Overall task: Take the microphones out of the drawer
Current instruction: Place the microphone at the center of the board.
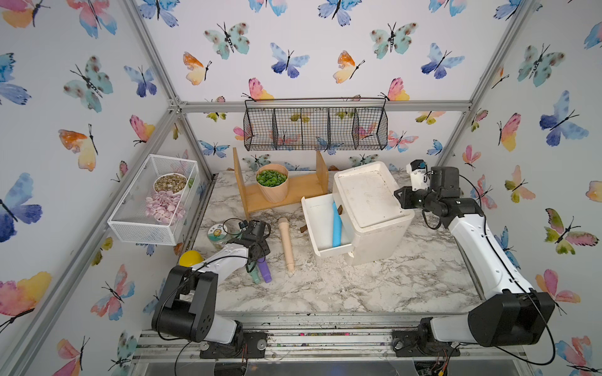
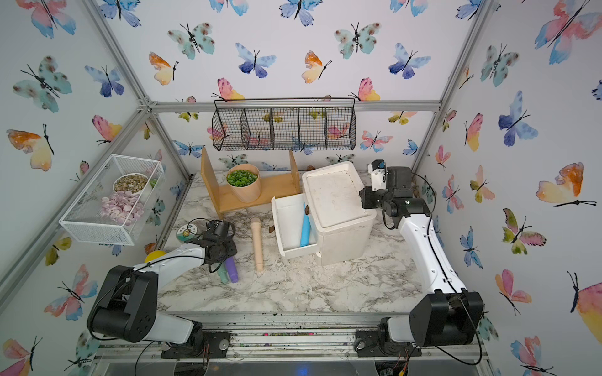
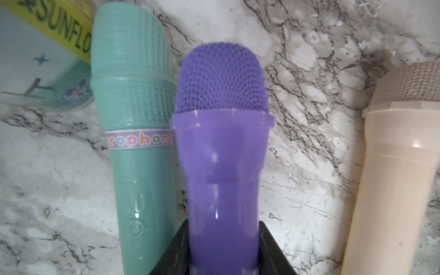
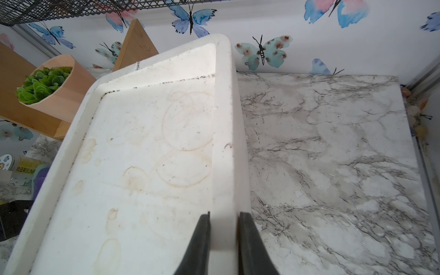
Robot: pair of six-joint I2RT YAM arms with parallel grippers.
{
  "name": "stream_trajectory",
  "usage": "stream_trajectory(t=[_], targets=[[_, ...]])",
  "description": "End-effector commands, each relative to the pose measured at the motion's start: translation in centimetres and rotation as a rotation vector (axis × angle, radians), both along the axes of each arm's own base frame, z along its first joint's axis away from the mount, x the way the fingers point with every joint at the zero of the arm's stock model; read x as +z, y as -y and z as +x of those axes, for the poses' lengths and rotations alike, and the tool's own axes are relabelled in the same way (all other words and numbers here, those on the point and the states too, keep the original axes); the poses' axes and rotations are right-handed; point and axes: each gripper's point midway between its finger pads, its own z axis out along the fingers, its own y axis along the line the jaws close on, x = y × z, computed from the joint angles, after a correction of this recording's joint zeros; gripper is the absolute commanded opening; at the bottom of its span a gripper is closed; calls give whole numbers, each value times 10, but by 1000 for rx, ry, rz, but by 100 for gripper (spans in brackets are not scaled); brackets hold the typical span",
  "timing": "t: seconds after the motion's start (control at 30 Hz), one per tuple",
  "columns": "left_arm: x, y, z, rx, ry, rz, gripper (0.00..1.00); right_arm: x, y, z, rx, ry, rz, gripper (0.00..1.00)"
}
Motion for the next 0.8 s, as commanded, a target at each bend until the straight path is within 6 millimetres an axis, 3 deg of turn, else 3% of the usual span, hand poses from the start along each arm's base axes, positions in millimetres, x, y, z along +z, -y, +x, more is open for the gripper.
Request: stream_trajectory(t=[0.0, 0.47, 0.77], targets=[[-6, 3, 3, 5, 3, -26, 41, -8, -19, -2, 48, -51, 110, 9], [-21, 2, -3, -4, -43, -13, 53, -7, -19, -2, 47, -49, 114, 9], [-1, 7, 8, -18, -5, -33, 56, -7, -19, -2, 46, -48, 117, 9]])
